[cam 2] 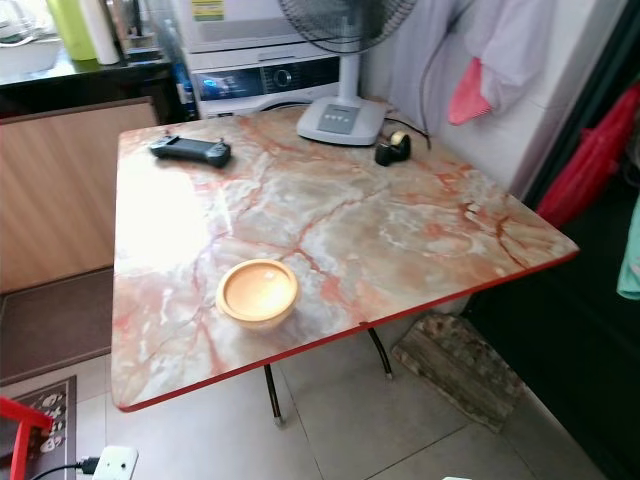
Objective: Restocking fridge
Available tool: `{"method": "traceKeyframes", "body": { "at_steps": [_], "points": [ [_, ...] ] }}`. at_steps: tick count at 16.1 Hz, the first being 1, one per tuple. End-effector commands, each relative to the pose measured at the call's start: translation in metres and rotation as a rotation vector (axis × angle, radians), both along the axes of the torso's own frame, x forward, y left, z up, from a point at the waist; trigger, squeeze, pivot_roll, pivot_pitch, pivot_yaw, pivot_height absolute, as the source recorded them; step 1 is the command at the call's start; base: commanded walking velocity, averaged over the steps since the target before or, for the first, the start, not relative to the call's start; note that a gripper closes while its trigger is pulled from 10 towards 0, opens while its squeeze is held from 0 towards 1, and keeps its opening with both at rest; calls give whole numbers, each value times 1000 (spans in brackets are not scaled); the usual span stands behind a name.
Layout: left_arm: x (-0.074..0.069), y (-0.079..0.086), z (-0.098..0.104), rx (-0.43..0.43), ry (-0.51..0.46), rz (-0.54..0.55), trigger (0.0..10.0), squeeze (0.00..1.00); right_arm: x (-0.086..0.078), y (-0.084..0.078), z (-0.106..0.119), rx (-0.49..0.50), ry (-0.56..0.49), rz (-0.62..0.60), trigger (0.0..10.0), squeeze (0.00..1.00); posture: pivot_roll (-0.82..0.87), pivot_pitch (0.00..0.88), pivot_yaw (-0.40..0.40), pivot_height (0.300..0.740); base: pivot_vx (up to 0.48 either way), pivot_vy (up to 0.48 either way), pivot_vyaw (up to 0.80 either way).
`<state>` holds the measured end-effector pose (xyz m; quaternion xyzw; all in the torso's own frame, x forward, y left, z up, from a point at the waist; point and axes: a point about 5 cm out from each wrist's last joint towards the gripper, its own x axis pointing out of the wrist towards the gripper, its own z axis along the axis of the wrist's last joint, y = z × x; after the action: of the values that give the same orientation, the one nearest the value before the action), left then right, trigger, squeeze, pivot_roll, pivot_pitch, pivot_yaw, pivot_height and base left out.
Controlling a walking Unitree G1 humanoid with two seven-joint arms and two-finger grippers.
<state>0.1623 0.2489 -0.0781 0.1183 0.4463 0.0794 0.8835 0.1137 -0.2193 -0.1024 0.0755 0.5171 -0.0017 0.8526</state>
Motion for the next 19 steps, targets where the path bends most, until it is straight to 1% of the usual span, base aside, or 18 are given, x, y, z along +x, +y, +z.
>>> {"method": "traceKeyframes", "body": {
  "at_steps": [1,2,3,5,6,7,9,12,15,18,19],
  "points": [
    [-6,0,-3,8,20,7,10000,0,3,0,1,2,-11,46,10000,0,98,0,-16,740,0,0,0],
    [-6,3,-2,21,24,12,10000,0,5,1,2,-7,-9,84,10000,0,90,0,-10,740,0,0,0],
    [-6,5,-2,23,25,25,10000,0,6,1,2,-16,-11,75,10000,0,84,0,-6,740,0,0,0],
    [-7,6,-2,24,28,38,10000,0,8,0,3,-14,-35,-19,10000,0,71,0,-5,740,0,0,0],
    [-7,6,-2,24,28,39,10000,0,10,0,3,-12,-40,-32,10000,0,67,0,-7,740,0,0,0],
    [-8,5,-3,22,30,44,10000,0,11,0,3,-7,-46,-84,10000,0,69,0,-4,740,0,0,0],
    [-10,3,-4,12,30,55,10000,0,10,0,2,-6,-43,-104,10000,0,71,0,-5,740,0,0,0],
    [-15,3,-6,0,35,80,10000,0,6,1,1,-1,-32,-102,10000,0,77,0,-9,740,0,0,0],
    [-17,1,-8,-21,45,69,10000,0,3,0,1,5,-31,-122,10000,0,81,0,-7,740,0,0,0],
    [-20,1,-9,-21,59,65,10000,0,2,-1,0,6,-23,-123,10000,0,80,0,-7,740,0,0,0],
    [-21,0,-9,-23,62,66,10000,0,2,-1,0,11,-20,-123,10000,0,81,0,-8,740,0,0,-800]
  ]
}}
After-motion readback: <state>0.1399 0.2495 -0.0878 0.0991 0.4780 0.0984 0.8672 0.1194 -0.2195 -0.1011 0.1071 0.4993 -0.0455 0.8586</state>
